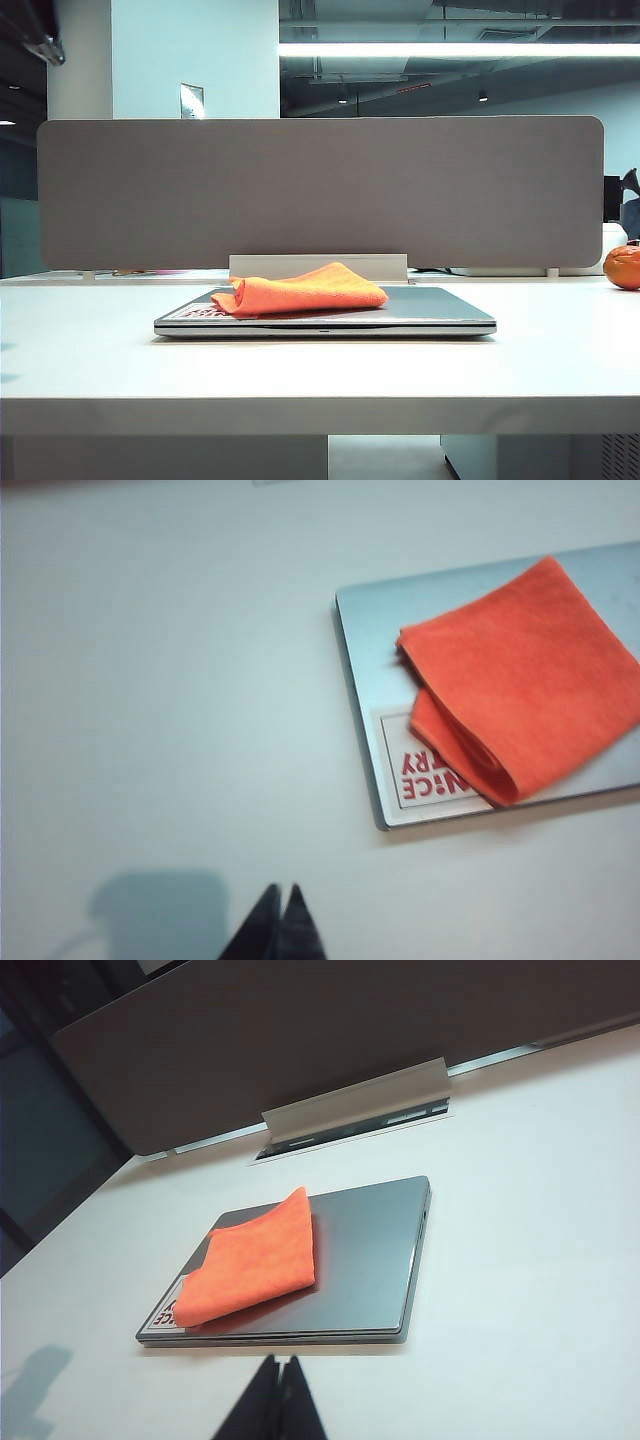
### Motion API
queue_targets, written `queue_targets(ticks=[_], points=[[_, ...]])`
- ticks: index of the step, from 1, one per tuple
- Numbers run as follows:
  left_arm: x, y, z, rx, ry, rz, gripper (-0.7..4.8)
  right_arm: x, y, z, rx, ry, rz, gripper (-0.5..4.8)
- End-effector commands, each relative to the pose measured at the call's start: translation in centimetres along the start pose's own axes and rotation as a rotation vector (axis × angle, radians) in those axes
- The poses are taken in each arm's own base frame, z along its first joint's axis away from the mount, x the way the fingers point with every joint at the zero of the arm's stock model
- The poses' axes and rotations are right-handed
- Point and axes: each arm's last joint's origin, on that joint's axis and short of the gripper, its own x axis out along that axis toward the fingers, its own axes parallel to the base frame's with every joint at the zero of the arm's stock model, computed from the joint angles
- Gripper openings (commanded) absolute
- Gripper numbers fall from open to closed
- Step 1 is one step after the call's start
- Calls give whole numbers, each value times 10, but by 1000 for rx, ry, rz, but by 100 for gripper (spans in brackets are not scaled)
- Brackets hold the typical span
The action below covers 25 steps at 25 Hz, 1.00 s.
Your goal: Pick up the orange rag and put it over the laptop.
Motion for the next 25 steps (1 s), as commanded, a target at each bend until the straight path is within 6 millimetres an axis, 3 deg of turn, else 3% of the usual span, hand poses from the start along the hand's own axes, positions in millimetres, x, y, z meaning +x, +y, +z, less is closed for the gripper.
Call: queue_targets(ticks=[1, 5, 12, 20, 25], points=[[-6, -1, -1, -37, 2, -56, -7, 0, 1, 2, -7, -12, 2, -5], [-7, -3, -8, -50, 74, -138, -7, 0, 1, 2, -7, -12, 3, -5], [-8, -2, -12, -73, 119, -137, -6, 0, 1, 2, -7, -12, 3, -5], [8, 2, -14, -31, 9, 73, -6, 0, 1, 2, -7, -12, 2, -5], [17, 3, -40, -66, -128, 74, -6, 0, 1, 2, -7, -12, 2, -5]])
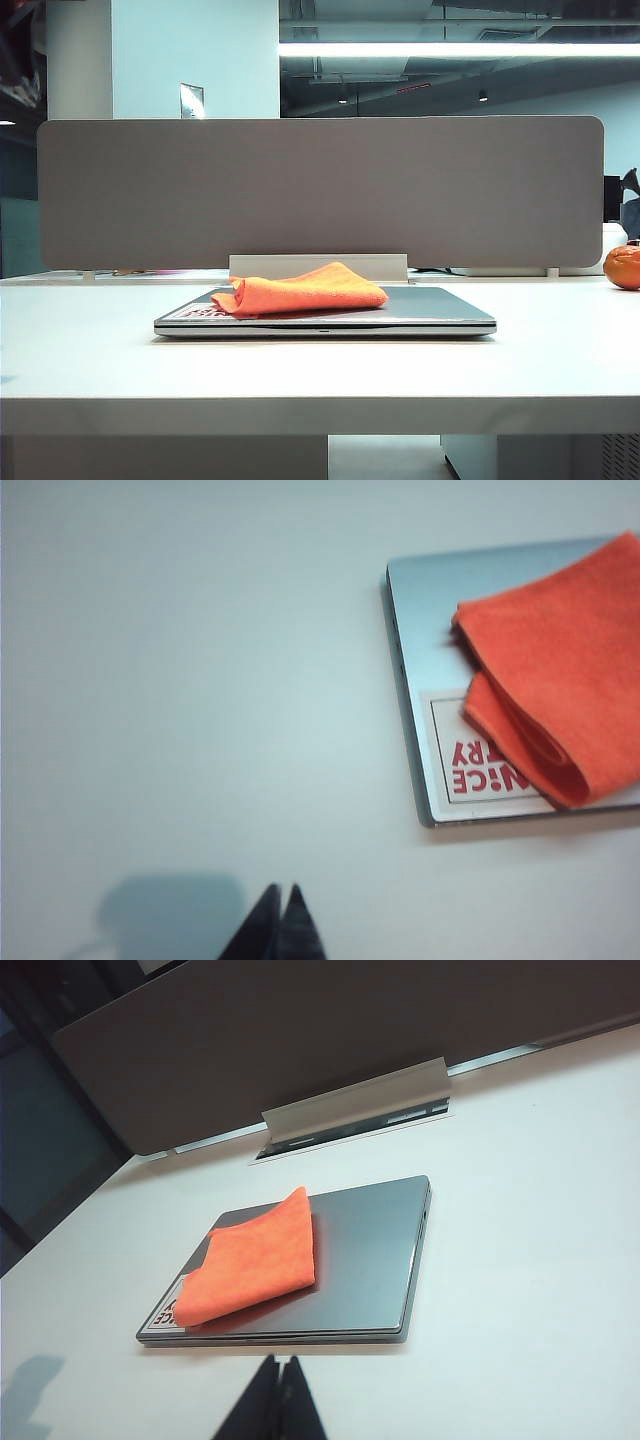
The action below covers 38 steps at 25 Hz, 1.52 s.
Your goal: Pick up the orange rag and put it over the laptop.
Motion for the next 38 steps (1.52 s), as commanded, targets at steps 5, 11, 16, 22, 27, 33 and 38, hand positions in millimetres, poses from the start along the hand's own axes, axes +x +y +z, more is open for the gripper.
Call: queue_targets(ticks=[5, 11, 16, 22, 27, 33, 38], points=[[10, 9, -50, -89, -227, 3, -6, 0, 1, 2, -7, -12, 2, -5], [19, 30, -106, -220, -249, 84, -6, 0, 1, 2, -7, -11, 2, -5], [23, 41, -146, -250, -235, 146, -6, -1, 1, 2, -7, -12, 2, -5], [23, 50, -172, -227, -261, 105, -6, 0, 1, 2, -7, -12, 2, -5], [23, 50, -185, -169, -303, 37, -6, 0, 1, 2, -7, -12, 3, -5], [24, 49, -195, -130, -321, 39, -6, -1, 1, 2, -7, -12, 3, -5], [29, 48, -206, -134, -318, 38, -6, 0, 1, 2, -7, -12, 3, -5]])
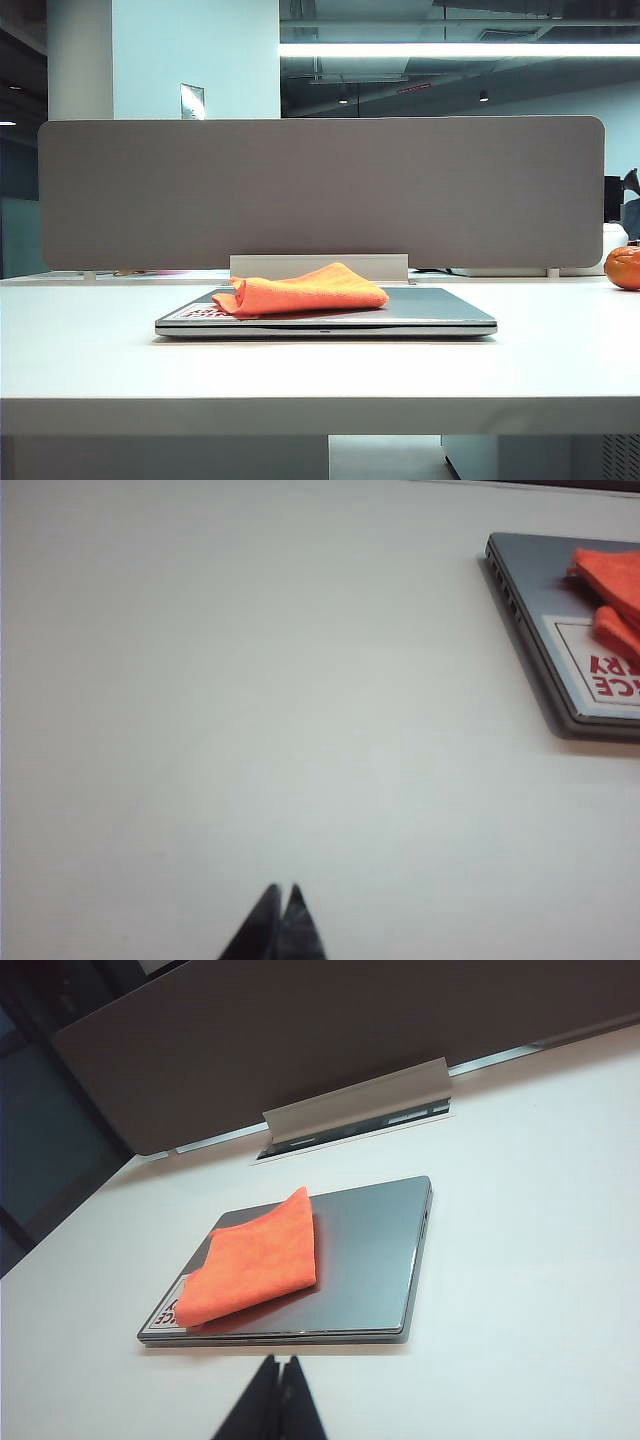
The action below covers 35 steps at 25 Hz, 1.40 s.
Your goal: Pick up the orange rag and put it over the laptop.
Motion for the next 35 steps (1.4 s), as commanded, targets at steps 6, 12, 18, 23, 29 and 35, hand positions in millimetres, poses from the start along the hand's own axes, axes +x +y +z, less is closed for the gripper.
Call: queue_targets(ticks=[6, 12, 18, 23, 29, 35], points=[[-5, 0, -4, 31, -40, -8, -6, 0, 1, 2, -7, -12, 3, -5], [-9, -1, -1, 36, -91, -14, -6, -1, 1, 2, -7, -12, 3, -5], [-11, -6, 1, 20, -124, -73, -6, 0, 1, 2, -7, -12, 3, -5], [-11, -7, 2, 18, -126, -86, -6, -1, 1, 2, -7, -12, 3, -5], [-11, -7, 2, 18, -126, -85, -6, -1, 1, 2, -9, -18, 5, -5], [-11, -7, 2, 18, -126, -85, -6, -1, 1, 2, -45, -20, -7, -5]])
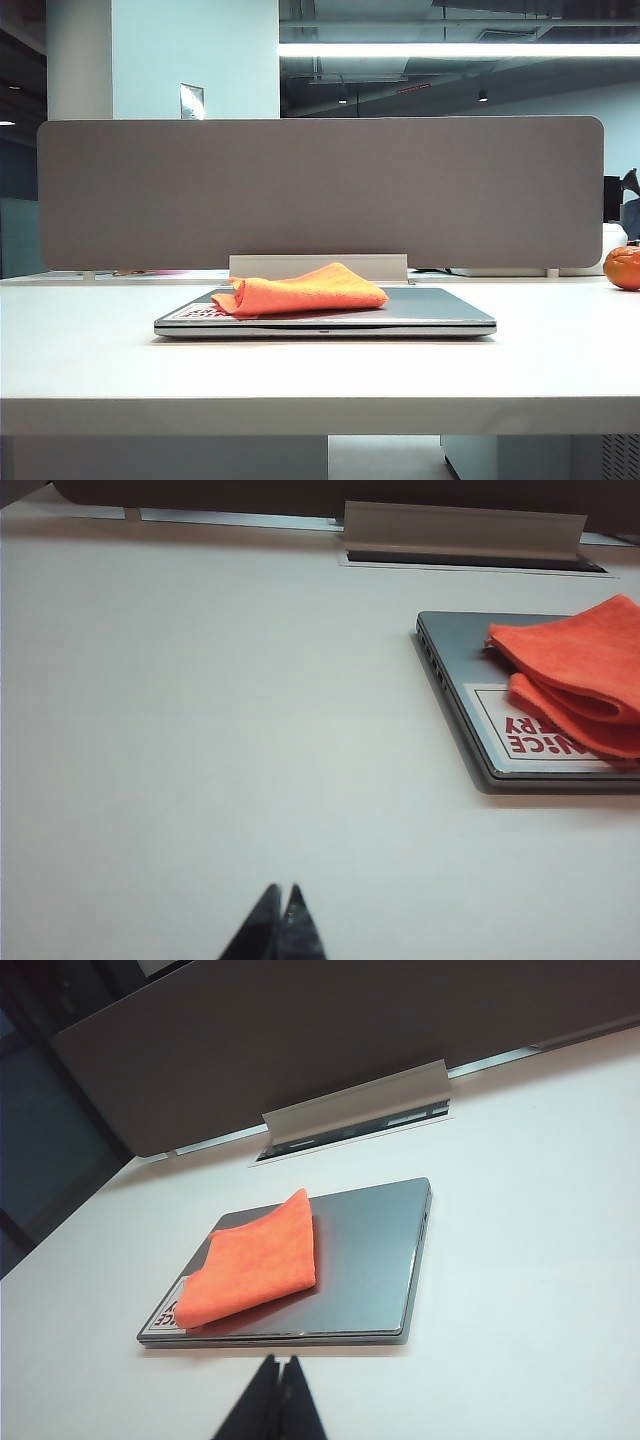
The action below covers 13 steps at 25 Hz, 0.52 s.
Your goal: Pick up the orange rag and put it over the laptop.
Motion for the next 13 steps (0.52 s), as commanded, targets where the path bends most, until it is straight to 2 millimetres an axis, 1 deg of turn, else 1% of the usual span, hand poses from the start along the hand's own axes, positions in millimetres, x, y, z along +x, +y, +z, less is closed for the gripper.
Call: queue_targets(ticks=[1, 4, 6, 9, 13], points=[[0, 0, -1, -3, 9, -5, -6, -1, 0, 2, -66, -22, -24, -5], [0, 0, 0, -3, 8, -5, -6, 7, -7, -3, -73, -73, -76, -5], [0, 0, 0, -3, 8, -5, -6, 19, -16, -15, -74, -98, -83, -5], [0, 0, 0, -3, 8, -5, -6, 32, -28, -33, -74, -98, -84, -5], [0, 0, 0, -3, 8, -5, -6, 42, -41, -54, -94, -89, -143, -5]])
